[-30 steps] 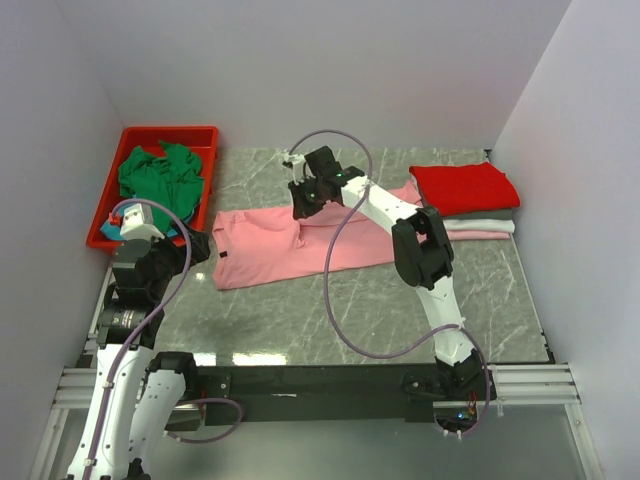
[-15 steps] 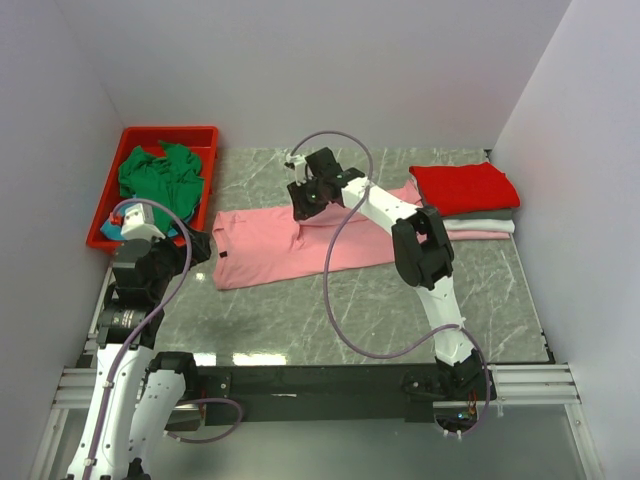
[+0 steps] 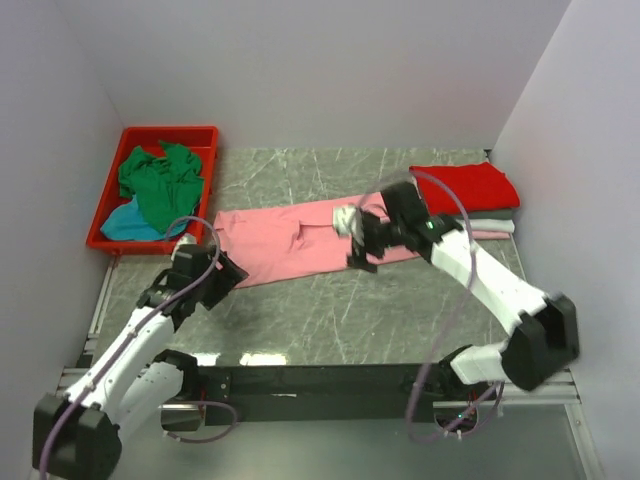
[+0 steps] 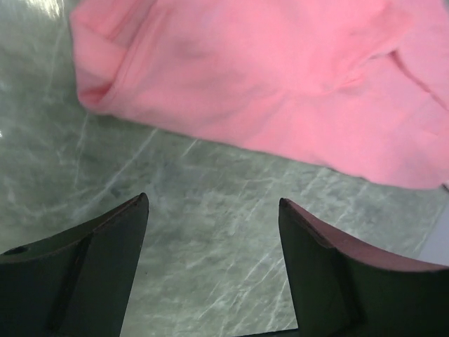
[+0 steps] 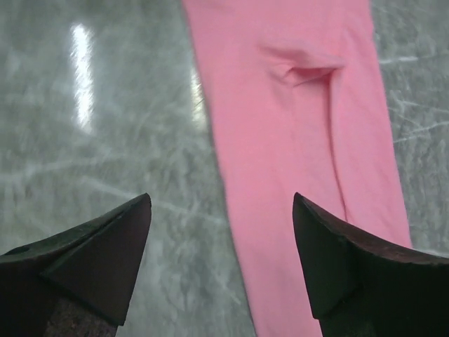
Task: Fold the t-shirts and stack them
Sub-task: Fold the tshirt
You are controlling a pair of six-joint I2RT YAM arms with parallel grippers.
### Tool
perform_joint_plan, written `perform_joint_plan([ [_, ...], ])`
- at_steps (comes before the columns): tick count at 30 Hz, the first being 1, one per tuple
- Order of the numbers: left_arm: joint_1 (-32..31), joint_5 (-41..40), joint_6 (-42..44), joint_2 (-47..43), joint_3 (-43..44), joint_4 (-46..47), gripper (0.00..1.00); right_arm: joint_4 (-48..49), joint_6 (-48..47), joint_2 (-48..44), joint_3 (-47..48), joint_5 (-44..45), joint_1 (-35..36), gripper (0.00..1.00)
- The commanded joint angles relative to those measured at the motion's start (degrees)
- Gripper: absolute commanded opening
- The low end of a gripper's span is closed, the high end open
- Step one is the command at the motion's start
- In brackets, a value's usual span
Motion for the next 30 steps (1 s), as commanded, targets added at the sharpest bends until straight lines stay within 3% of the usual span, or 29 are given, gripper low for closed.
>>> perform_joint_plan([
  [1,-6.5,-12.1,-12.7,5.1,1.9,0.6,0.8,3.3,-16.9,-6.9,-13.7,-1.3,-0.2,0.88],
  [5,-7.4,-17.7,-17.8,15.8,2.0,1.6,0.77,1.9,-15.8,-9.6,-17.5,-2.2,-2.6,0.86],
  [12,-7.4,-23.9,-23.8,21.9,1.1,5.0,0.72,4.1,-16.2,-11.8,-22.1,0.9,-5.0,0.84],
  [20,-7.3,-30.1,-25.7,24.2,2.1,2.5,0.67,0.3,-36.5,-8.7,-24.2,1.0,-14.5,0.84],
  [23,-6.5,-30.2,-23.8,25.5,1.9,4.5,0.49,-0.1,-42.4,-5.6,-23.6,4.0,-17.9,0.84],
  [30,-4.0,-27.8,-18.3,24.2,1.0,10.3,0.21,5.3,-50.2,1.6,-22.7,11.8,-23.8,0.81],
])
